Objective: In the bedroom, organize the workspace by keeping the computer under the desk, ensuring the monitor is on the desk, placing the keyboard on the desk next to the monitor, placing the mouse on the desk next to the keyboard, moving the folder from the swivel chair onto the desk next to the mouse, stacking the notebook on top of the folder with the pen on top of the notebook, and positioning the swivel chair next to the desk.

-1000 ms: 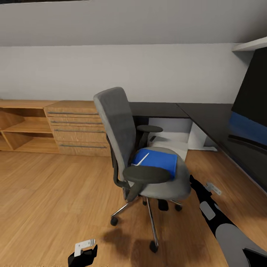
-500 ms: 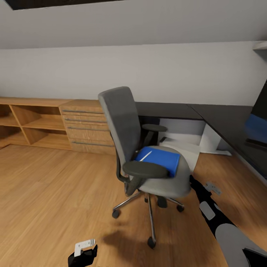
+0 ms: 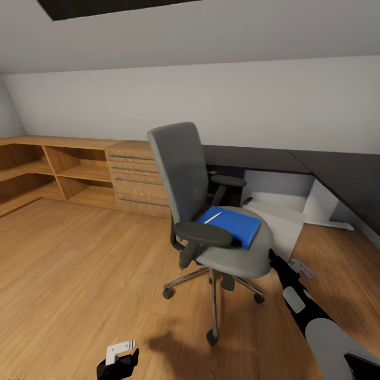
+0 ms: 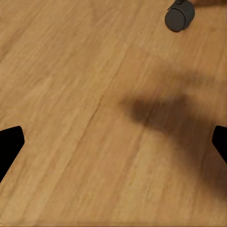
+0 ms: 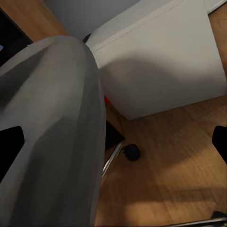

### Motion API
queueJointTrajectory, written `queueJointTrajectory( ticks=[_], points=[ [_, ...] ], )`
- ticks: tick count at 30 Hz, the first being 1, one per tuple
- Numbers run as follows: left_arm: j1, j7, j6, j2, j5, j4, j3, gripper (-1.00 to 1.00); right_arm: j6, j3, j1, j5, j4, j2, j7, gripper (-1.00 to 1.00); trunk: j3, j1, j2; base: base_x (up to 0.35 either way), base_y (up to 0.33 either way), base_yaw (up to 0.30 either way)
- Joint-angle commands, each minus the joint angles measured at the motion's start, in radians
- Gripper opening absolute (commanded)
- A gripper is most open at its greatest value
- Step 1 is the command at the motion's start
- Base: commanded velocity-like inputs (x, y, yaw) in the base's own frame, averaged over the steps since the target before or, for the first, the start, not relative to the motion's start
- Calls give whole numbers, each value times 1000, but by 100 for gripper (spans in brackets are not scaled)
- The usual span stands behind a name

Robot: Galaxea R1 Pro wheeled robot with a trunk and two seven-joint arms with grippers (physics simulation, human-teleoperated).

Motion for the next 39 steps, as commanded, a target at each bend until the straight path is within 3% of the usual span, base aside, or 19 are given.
queueJointTrajectory(
  ticks=[1,8,21,39],
  points=[
    [-1,-1,-3,-1,5,1,2,100,-2,3,0,-11,6,2,10,100,-1,0,0,0,0,84],
    [-1,-1,-3,-1,5,1,2,100,-3,3,0,-11,5,4,10,100,-1,0,0,0,0,-6],
    [-1,-1,-3,-1,5,1,2,100,-3,2,0,-11,5,4,10,100,-1,0,0,0,0,-197],
    [-1,-1,-3,-1,5,1,2,100,-3,2,0,-10,5,4,10,100,-1,0,0,0,0,-14]
  ],
)
